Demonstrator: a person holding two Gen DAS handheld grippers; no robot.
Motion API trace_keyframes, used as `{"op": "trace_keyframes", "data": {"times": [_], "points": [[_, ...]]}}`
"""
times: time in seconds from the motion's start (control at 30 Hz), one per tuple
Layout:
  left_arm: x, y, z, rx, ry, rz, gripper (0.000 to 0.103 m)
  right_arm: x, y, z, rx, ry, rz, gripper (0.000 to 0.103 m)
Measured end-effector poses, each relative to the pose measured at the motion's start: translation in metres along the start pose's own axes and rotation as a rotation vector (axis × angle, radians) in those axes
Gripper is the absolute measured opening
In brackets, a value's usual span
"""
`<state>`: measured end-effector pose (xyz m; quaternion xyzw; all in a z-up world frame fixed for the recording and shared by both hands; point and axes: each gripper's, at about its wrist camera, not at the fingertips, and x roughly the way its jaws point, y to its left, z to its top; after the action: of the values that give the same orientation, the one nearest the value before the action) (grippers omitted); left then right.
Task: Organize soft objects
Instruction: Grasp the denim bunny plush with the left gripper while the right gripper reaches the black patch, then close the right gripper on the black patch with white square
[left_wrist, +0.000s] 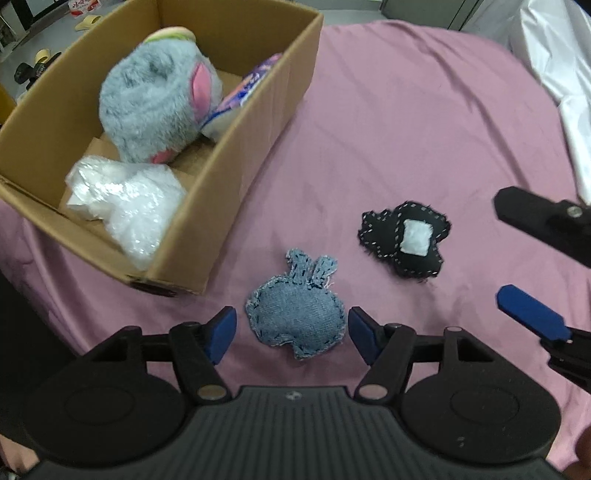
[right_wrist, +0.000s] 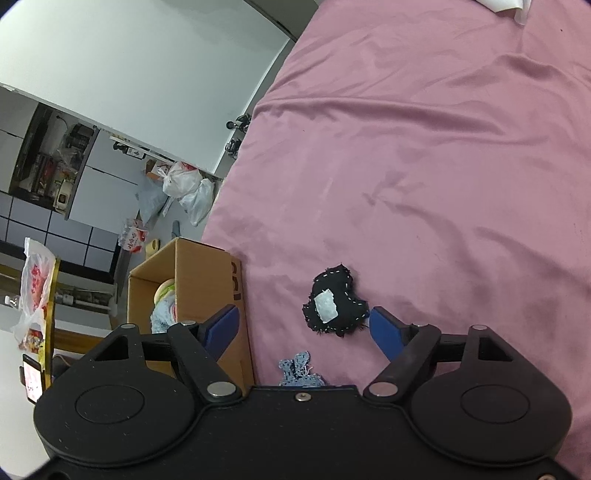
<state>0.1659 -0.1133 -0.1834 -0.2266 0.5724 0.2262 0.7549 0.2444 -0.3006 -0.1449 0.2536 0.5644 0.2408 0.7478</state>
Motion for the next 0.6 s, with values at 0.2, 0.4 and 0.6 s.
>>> {"op": "trace_keyframes", "data": {"times": [0.2,0.4,0.6], "points": [[0.018,-0.007,0.000,0.015,0.008,0.031,0.066,0.016,-0.004,0.002,0.019,0.040,-0.016,0.073],[0.028,-0.008,0.002,0.021,0.037,-0.011,0.049,0.039,-0.005,0.002,0.016,0.098,-0.028,0.064],[0.020,-0.006,0.001,0.033,0.013,-0.034,0.043,0.047,-0.007,0.004,0.020,0.094,-0.020,0.057]]}}
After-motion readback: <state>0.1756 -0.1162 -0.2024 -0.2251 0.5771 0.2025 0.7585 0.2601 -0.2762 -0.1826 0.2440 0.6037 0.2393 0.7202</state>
